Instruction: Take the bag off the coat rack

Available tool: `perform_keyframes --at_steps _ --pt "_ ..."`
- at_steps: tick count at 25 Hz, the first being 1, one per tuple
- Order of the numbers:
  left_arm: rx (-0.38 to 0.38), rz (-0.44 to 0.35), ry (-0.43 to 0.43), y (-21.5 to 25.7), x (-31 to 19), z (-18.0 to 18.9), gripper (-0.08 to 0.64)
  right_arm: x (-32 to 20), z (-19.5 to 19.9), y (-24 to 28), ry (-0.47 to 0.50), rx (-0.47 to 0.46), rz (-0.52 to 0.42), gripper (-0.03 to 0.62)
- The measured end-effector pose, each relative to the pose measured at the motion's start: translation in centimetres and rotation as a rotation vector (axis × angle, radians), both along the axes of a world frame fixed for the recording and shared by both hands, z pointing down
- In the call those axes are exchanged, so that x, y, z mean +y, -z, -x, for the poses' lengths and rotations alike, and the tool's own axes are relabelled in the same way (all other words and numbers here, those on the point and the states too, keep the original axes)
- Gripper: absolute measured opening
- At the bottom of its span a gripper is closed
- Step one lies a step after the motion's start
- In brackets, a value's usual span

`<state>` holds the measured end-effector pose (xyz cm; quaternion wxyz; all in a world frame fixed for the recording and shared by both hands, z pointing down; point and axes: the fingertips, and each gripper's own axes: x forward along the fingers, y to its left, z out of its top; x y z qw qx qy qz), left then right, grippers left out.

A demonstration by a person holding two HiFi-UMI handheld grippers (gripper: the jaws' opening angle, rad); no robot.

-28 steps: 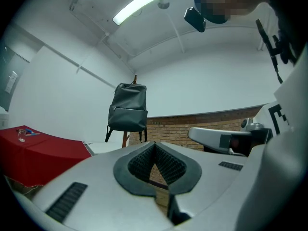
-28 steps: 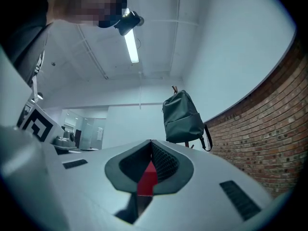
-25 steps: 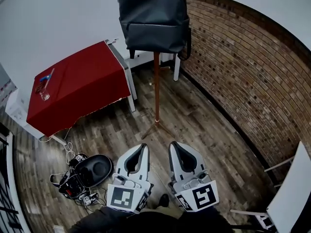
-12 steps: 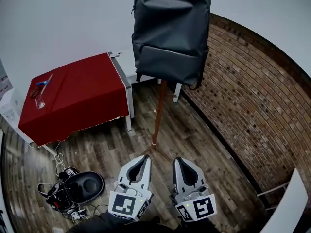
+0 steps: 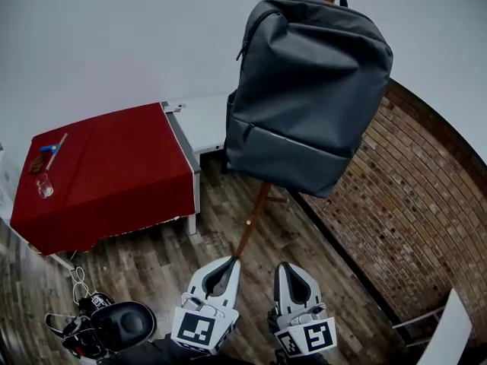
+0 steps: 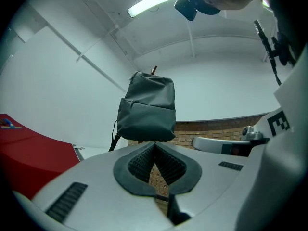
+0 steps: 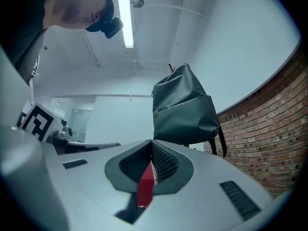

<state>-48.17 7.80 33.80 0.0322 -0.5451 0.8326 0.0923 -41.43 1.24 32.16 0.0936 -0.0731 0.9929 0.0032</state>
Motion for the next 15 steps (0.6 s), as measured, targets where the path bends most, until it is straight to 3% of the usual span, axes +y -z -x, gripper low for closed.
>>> perform_keyframes --at_steps 6,15 --pt "-0.003 -0.013 -0.060 1.0 -0.7 4.6 0.009 -1.3 3.7 2.2 -0.072 -0.025 -0.032 0.008" --pt "-0.041 0.003 -0.098 3.0 -3.6 6.1 0.009 -4.9 4.2 4.9 -0.143 -0.008 -0.064 0.008"
